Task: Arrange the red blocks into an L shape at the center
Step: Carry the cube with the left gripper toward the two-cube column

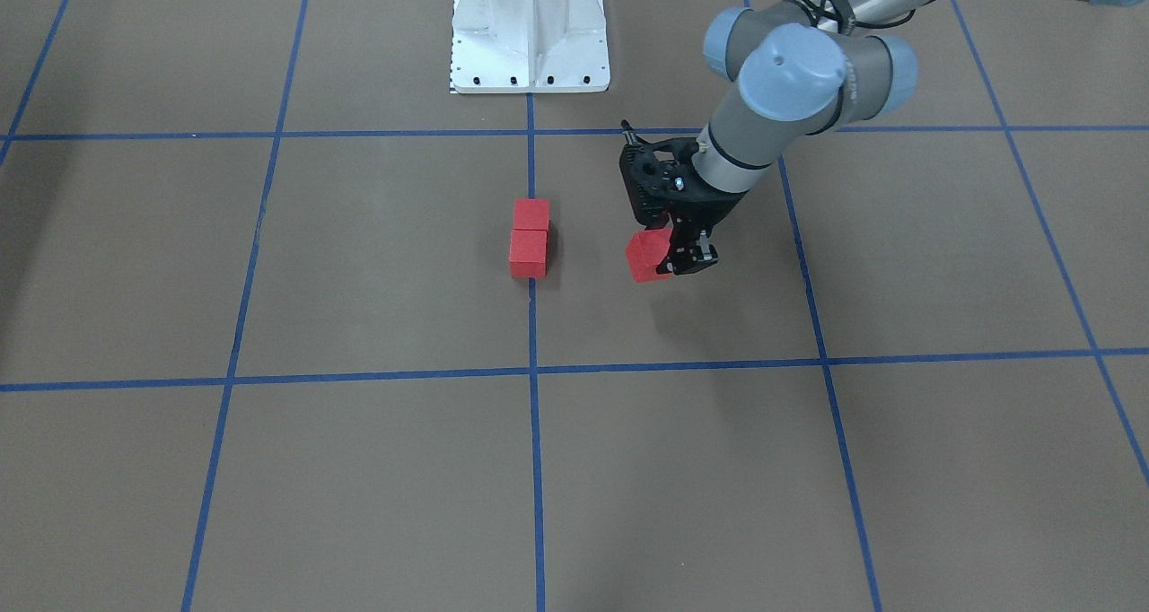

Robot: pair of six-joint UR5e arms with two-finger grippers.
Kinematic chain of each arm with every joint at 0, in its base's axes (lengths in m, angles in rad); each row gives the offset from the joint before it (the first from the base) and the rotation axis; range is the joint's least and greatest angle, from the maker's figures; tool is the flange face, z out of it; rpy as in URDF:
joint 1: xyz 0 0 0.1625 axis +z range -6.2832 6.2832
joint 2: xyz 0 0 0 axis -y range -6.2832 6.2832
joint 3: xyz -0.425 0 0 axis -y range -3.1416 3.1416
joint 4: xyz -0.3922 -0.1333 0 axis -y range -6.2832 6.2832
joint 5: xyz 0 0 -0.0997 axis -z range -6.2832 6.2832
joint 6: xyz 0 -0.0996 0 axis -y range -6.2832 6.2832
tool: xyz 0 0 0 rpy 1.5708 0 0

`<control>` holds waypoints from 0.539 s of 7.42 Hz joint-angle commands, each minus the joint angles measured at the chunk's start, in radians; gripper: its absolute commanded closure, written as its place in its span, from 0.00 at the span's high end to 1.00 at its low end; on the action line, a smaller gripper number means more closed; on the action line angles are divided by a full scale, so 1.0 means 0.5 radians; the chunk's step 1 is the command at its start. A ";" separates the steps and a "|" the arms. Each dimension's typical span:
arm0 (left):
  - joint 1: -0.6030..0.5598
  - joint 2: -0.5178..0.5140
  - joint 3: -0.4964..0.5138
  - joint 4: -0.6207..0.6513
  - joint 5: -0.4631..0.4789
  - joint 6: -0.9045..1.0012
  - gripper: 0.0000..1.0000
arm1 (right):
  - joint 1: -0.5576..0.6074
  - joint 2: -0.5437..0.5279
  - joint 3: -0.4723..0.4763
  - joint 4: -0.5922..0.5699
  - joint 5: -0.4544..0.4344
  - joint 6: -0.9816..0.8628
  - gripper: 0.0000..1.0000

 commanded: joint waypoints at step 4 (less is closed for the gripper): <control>0.132 -0.443 0.430 0.275 0.161 0.385 0.00 | 0.000 0.003 0.000 0.000 0.001 0.001 1.00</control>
